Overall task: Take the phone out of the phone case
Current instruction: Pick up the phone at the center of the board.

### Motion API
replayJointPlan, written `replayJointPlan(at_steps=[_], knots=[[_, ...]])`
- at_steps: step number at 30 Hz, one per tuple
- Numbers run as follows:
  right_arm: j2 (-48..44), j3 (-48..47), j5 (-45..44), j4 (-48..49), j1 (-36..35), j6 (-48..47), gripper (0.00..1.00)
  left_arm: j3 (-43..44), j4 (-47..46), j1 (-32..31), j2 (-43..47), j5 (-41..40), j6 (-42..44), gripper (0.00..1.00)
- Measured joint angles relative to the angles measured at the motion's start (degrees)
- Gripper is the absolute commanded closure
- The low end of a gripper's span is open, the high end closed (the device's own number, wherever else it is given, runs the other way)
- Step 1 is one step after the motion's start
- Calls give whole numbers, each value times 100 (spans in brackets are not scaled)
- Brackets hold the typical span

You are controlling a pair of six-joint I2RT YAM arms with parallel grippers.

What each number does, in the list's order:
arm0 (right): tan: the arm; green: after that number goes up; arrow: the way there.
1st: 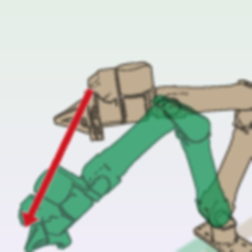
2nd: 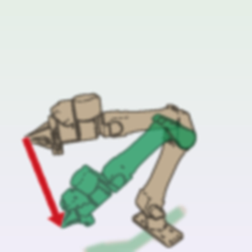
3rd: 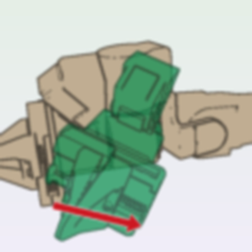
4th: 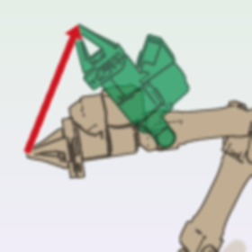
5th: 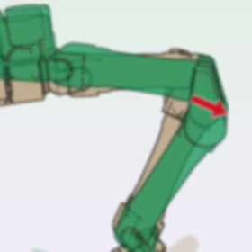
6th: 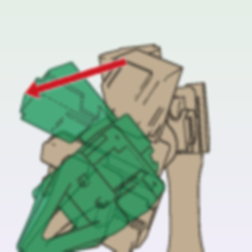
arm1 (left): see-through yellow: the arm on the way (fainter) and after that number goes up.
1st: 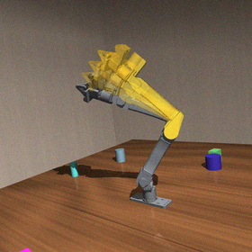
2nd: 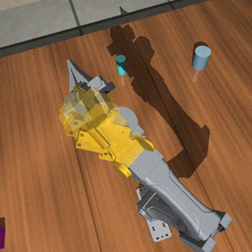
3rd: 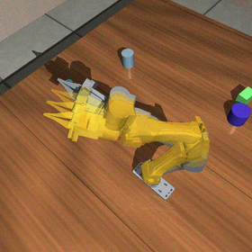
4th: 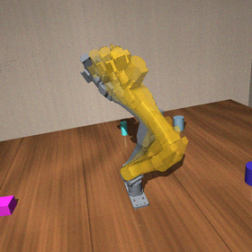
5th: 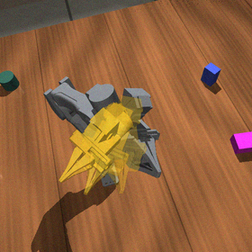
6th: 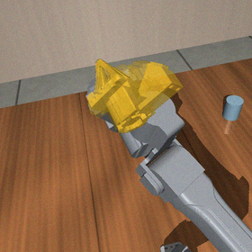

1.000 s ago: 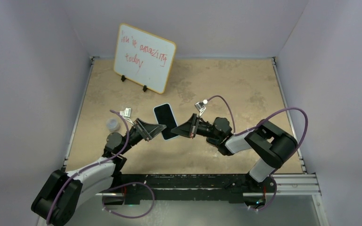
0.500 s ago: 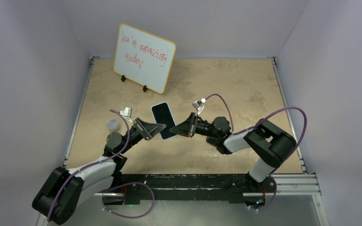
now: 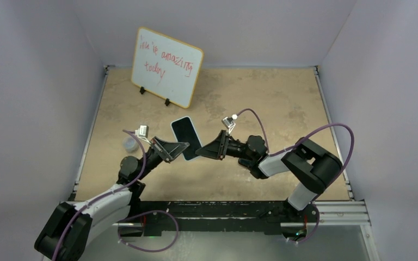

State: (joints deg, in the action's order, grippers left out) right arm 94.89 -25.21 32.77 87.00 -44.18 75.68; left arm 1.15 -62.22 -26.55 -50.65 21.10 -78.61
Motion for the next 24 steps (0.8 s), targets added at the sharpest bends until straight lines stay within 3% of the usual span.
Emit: replayJointPlan(at_steps=[14, 24], knots=[[-431, 280, 354, 22, 118, -146, 39, -9, 601, 0, 584, -310, -289, 100], [-529, 278, 688, 31, 162, -184, 57, 98, 793, 0, 459, -120, -328, 100]])
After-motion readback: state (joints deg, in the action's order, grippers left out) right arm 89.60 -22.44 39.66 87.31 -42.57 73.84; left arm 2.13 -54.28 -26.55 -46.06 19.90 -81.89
